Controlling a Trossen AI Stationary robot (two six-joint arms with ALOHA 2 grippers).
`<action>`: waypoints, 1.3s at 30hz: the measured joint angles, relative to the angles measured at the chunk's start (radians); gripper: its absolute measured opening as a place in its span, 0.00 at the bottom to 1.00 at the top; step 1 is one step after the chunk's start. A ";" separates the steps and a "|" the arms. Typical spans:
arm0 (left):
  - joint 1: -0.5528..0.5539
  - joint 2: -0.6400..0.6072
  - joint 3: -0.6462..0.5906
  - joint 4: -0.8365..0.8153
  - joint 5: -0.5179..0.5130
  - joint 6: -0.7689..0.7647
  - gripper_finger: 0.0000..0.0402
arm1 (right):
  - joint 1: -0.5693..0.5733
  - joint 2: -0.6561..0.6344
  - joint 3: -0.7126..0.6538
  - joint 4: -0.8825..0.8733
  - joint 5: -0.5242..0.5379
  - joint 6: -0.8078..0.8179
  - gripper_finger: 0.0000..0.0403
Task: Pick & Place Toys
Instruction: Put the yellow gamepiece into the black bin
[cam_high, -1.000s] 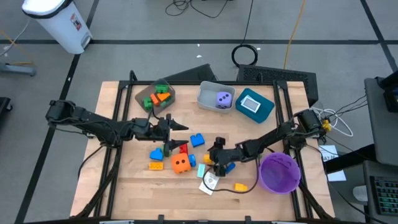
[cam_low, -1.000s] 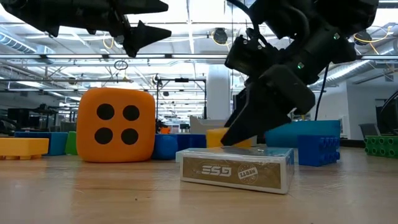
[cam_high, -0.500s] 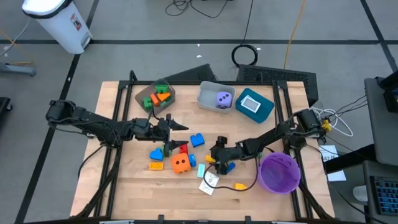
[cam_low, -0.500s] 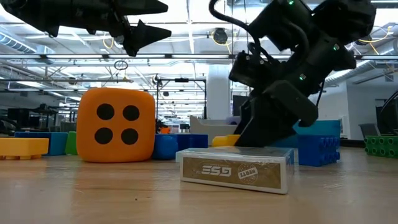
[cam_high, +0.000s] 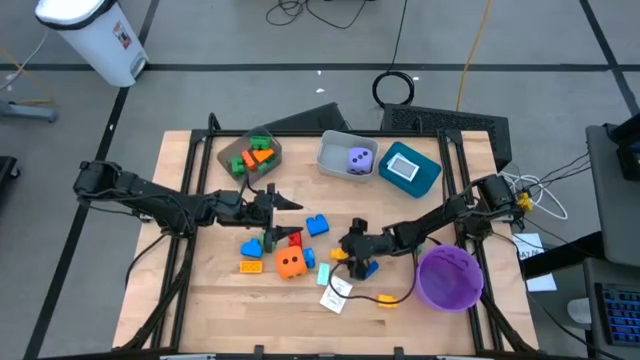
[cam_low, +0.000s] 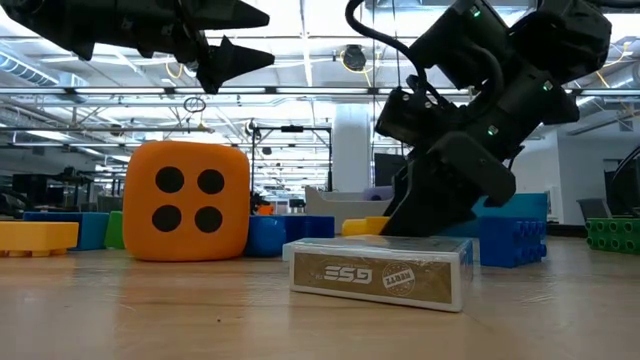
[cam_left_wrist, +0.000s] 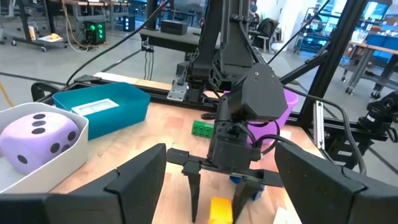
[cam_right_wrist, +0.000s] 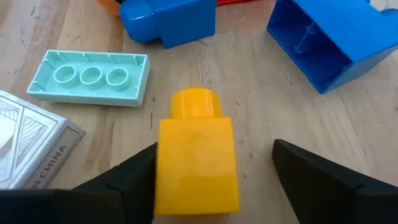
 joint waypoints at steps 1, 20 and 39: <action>0.000 0.000 0.000 0.000 0.000 -0.007 0.77 | 0.000 0.000 -0.001 0.008 0.001 -0.008 0.64; 0.031 0.003 0.000 -0.016 0.036 -0.018 0.77 | -0.014 -0.271 -0.001 0.042 0.008 -0.267 0.31; 0.182 0.294 0.247 0.033 0.163 -0.524 0.77 | -0.049 -0.439 0.000 0.017 0.207 -0.495 0.32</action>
